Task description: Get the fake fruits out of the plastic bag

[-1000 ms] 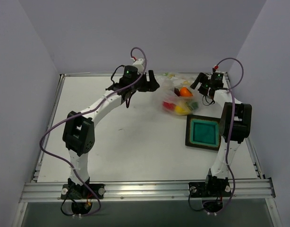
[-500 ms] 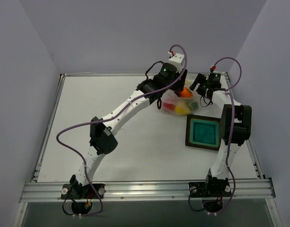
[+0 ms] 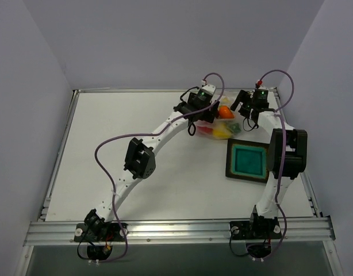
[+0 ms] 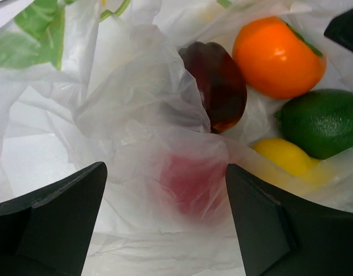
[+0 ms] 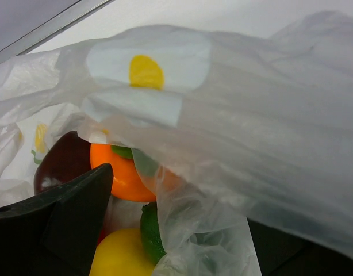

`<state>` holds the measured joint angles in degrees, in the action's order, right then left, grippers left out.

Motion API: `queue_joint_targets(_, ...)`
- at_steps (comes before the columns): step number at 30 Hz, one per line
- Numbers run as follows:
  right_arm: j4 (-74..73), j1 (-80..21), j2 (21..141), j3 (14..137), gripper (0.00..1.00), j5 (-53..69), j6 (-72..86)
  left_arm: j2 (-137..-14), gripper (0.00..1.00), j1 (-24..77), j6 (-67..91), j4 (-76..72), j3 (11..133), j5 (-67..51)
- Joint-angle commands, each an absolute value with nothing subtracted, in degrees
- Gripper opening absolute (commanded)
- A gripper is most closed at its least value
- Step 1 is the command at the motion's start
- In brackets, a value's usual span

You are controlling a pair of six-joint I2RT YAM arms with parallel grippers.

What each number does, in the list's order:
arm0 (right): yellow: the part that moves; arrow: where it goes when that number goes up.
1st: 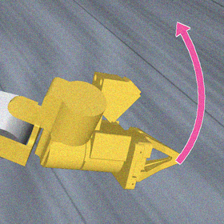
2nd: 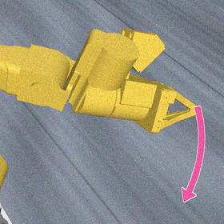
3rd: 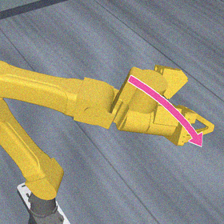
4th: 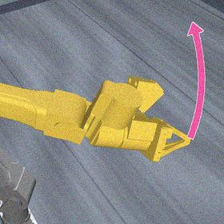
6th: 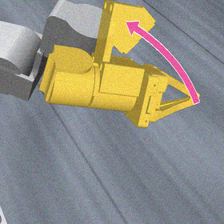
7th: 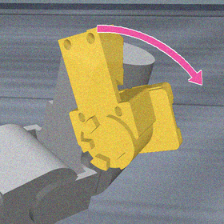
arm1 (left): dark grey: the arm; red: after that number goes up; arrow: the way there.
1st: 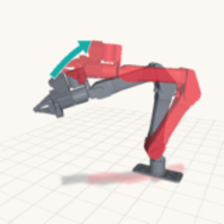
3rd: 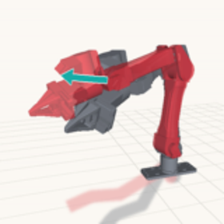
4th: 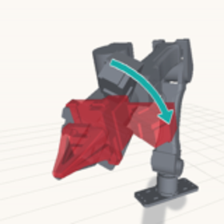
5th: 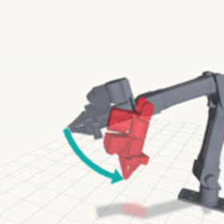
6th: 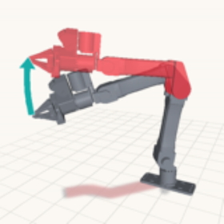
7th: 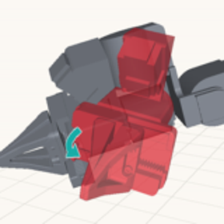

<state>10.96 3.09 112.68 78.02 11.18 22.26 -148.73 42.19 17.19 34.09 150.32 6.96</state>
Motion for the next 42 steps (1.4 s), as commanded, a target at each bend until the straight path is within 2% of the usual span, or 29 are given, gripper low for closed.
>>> queue_joint_targets(1, 11.8, 2.4, 108.7, 76.6, 0.85, 8.9, 21.1, -147.1, 0.79, 40.8, 17.5, 31.6, 154.4, 6.0)
queue_joint_targets(2, 11.7, 2.4, 108.5, 76.3, 0.84, 8.5, 21.1, -147.3, 0.77, 40.5, 17.6, 31.3, 154.2, 5.9)
queue_joint_targets(5, 11.8, 2.5, 108.6, 75.4, 0.81, 7.5, 20.9, -147.1, 0.62, 39.0, 18.4, 28.8, 152.1, 4.2)
queue_joint_targets(6, 11.8, 2.5, 108.9, 75.4, 0.81, 7.5, 20.8, -146.4, 0.52, 38.8, 18.9, 27.7, 149.7, 2.8)
queue_joint_targets(8, 11.7, 2.6, 110.0, 75.9, 0.80, 7.4, 20.7, -145.2, 0.38, 38.1, 19.3, 24.0, 146.5, 1.5)
queue_joint_targets(10, 11.7, 2.8, 111.3, 76.3, 0.73, 7.4, 20.9, -142.8, 0.20, 37.6, 20.3, 21.4, 141.5, 0.0)
queue_joint_targets(11, 11.8, 2.9, 111.5, 76.6, 0.58, 7.2, 20.8, -140.7, 0.16, 37.6, 20.6, 18.1, 139.4, 0.0)
queue_joint_targets(13, 12.3, 3.3, 111.2, 76.6, 0.39, 6.2, 21.4, -138.7, 0.03, 37.6, 21.4, 14.7, 133.6, -1.7)
queue_joint_targets(14, 12.7, 3.3, 111.0, 76.9, 0.24, 6.0, 21.4, -137.0, 0.02, 37.4, 21.8, 11.5, 131.9, -2.2)
queue_joint_targets(17, 12.9, 3.8, 111.4, 78.2, 0.05, 5.9, 20.7, -134.1, 0.02, 36.4, 24.0, 6.4, 126.5, -4.5)
queue_joint_targets(19, 12.8, 4.2, 112.1, 79.4, 0.00, 5.4, 20.4, -132.3, 0.02, 35.7, 26.1, 2.9, 121.4, -5.8)
queue_joint_targets(25, 13.4, 7.0, 113.0, 80.5, 0.00, 4.1, 20.4, -127.7, 0.02, 32.7, 30.3, -7.4, 114.0, -10.0)
queue_joint_targets(33, 13.4, 7.6, 115.7, 84.8, 0.00, 5.8, 19.2, -125.5, 0.02, 33.5, 30.1, -8.6, 110.9, -15.1)
queue_joint_targets(37, 14.6, 6.2, 114.6, 82.6, 0.00, 5.4, 19.7, -119.7, 0.03, 38.1, 24.4, -7.1, 107.1, -9.7)
queue_joint_targets(42, 15.4, 5.3, 114.3, 80.4, 0.00, 6.1, 20.0, -112.4, 0.19, 42.6, 19.6, -6.5, 102.9, 1.3)
